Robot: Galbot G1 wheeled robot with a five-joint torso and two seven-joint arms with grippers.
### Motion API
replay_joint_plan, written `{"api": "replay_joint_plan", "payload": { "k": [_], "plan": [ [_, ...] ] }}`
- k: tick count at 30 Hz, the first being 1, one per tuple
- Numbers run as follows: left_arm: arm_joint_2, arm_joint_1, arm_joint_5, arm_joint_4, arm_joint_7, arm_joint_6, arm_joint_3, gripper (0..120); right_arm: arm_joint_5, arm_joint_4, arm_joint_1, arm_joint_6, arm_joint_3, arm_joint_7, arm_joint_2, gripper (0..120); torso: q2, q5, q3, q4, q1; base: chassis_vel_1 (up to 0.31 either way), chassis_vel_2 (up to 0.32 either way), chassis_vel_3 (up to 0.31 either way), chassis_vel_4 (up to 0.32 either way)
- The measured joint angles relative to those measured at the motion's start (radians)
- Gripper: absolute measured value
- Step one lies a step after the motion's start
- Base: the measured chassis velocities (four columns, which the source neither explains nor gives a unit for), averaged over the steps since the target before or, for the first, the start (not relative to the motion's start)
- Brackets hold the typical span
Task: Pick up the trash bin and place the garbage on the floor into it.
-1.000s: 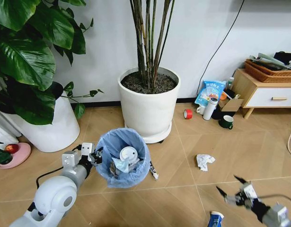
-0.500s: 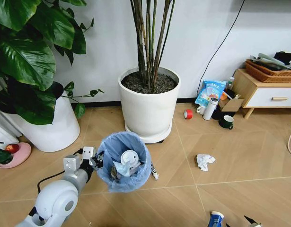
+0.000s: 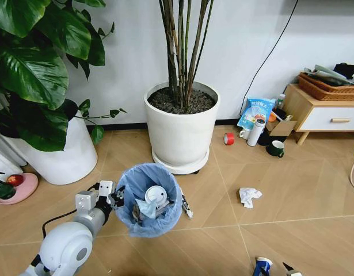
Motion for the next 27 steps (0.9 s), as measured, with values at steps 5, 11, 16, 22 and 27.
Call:
{"api": "replay_joint_plan", "payload": {
  "k": [5,11,16,22,27],
  "plan": [
    [0.001,-0.007,-0.001,0.010,-0.001,-0.001,0.002,0,0.015,0.001,0.017,-0.041,-0.025,0.063,0.010,100,0.000,-0.0001,0.000,0.0000,0.000,0.000,0.000,0.000,0.000],
    [-0.003,-0.017,-0.003,0.019,-0.002,-0.001,0.004,0,0.046,-0.010,0.036,-0.083,-0.047,0.084,0.011,100,0.000,-0.0001,0.000,0.0000,0.000,0.000,0.000,0.000,0.000],
    [-0.007,-0.020,-0.003,0.023,-0.002,-0.001,0.005,0,0.071,-0.012,0.042,-0.107,-0.063,0.091,0.010,96,0.000,0.0001,0.000,0.0000,0.000,0.000,0.000,0.000,0.000],
    [-0.010,-0.031,-0.003,0.030,-0.004,-0.002,0.007,0,0.079,-0.028,0.059,-0.109,-0.075,0.096,0.008,73,0.000,0.0000,0.000,0.0000,0.000,0.000,0.000,0.000,0.000],
    [-0.012,-0.037,-0.004,0.033,-0.006,-0.002,0.007,0,0.080,-0.043,0.070,-0.101,-0.081,0.096,0.004,52,0.000,-0.0001,0.000,0.0000,0.000,0.000,0.000,0.000,0.000]
  ]
}}
